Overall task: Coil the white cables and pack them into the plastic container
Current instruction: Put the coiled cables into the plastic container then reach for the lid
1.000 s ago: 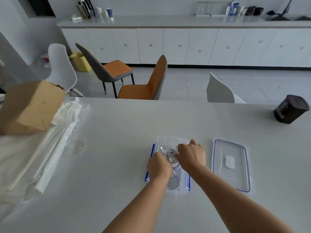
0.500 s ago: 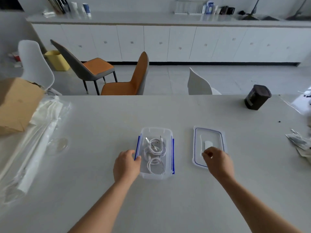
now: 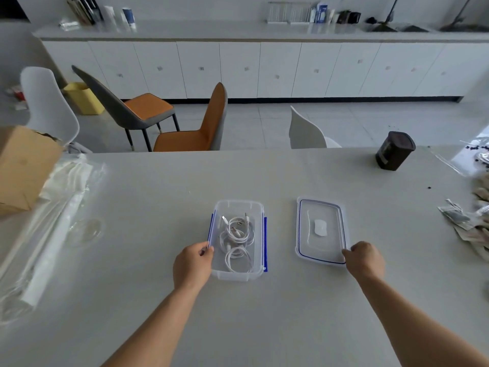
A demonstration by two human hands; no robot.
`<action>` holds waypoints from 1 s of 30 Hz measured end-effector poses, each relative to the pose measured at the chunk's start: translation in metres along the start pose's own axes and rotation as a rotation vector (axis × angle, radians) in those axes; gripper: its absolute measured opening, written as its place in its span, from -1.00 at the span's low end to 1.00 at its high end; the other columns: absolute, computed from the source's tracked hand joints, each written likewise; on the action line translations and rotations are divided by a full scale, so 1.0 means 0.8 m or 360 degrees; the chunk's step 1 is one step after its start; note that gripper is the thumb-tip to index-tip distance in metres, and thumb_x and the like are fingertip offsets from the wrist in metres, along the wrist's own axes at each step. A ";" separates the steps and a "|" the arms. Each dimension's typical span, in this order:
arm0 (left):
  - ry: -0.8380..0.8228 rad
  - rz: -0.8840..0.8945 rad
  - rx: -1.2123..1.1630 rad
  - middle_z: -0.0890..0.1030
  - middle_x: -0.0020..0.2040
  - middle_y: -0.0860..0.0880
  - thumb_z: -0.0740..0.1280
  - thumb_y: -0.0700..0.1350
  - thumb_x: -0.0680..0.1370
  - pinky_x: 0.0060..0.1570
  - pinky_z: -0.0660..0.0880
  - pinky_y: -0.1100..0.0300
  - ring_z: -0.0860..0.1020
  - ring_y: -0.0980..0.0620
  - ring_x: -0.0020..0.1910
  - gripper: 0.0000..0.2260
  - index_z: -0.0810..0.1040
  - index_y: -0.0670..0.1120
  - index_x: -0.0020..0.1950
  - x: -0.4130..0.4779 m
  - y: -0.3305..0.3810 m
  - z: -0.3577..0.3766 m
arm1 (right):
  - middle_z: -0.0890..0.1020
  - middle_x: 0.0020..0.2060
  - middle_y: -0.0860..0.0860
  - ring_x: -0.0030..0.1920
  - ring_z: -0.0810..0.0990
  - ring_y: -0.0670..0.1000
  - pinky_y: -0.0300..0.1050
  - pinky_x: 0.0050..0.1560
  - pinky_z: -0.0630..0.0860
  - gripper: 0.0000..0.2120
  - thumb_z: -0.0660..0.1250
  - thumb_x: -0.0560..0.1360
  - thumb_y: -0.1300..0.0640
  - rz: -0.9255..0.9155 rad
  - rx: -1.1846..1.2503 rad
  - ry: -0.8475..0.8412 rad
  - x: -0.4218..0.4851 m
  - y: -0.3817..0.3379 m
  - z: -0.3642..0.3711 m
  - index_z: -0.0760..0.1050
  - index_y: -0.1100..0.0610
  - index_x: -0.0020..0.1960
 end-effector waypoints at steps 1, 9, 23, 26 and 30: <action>-0.0002 0.0000 -0.0002 0.68 -0.19 -0.16 0.33 -0.05 0.56 -0.21 0.48 0.07 0.56 -0.23 -0.20 -0.79 0.59 -0.19 -0.14 0.000 -0.001 0.000 | 0.59 -0.32 0.21 -0.23 0.54 0.23 -0.07 -0.16 0.51 -0.74 0.43 0.45 0.12 0.0023 -0.0011 -0.0001 0.002 0.003 0.002 0.48 0.18 -0.35; -0.0022 0.0006 -0.0009 0.49 -0.36 -0.21 0.29 -0.06 0.49 -0.38 0.50 0.00 0.51 -0.22 -0.41 -0.75 0.41 -0.18 -0.31 0.004 -0.005 0.005 | 0.62 -0.32 0.17 -0.27 0.56 0.23 -0.11 -0.32 0.42 -0.93 0.30 0.40 0.22 0.0022 0.0122 -0.0027 -0.011 0.001 -0.002 0.51 0.20 -0.26; -0.0126 -0.0037 -0.0120 0.49 -0.37 0.06 0.30 0.03 0.44 -0.22 0.61 -0.01 0.45 -0.05 -0.49 -0.84 0.35 0.10 -0.29 -0.036 -0.019 0.011 | 0.62 -0.35 0.03 -0.33 0.58 0.14 -0.06 -0.28 0.49 -0.94 0.39 0.40 0.20 -0.0391 0.0835 0.0231 -0.115 -0.075 -0.084 0.53 0.08 -0.20; -0.0152 -0.0031 -0.0105 0.47 -0.41 -0.10 0.28 0.04 0.43 -0.32 0.55 0.06 0.52 -0.14 -0.48 -0.77 0.36 -0.06 -0.33 -0.061 -0.019 0.014 | 0.58 -0.40 0.03 -0.35 0.53 0.15 -0.11 -0.32 0.40 -0.91 0.42 0.37 0.23 -0.0729 0.0544 0.0361 -0.149 -0.108 -0.087 0.52 0.12 -0.22; -0.0166 -0.0022 -0.0145 0.35 -0.46 -0.09 0.30 0.02 0.46 -0.39 0.45 0.04 0.59 -0.11 -0.44 -0.72 0.31 -0.13 -0.28 -0.092 -0.016 0.020 | 0.55 -0.37 0.07 -0.39 0.51 0.20 -0.10 -0.43 0.45 -0.88 0.44 0.33 0.23 -0.1339 0.0261 0.0592 -0.209 -0.156 -0.067 0.49 0.15 -0.26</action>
Point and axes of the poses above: each hand's wrist, its own x-axis towards the middle knuckle, its own z-axis out of the palm, y = z × x, the point moved 7 cm from there along x, towards the middle knuckle
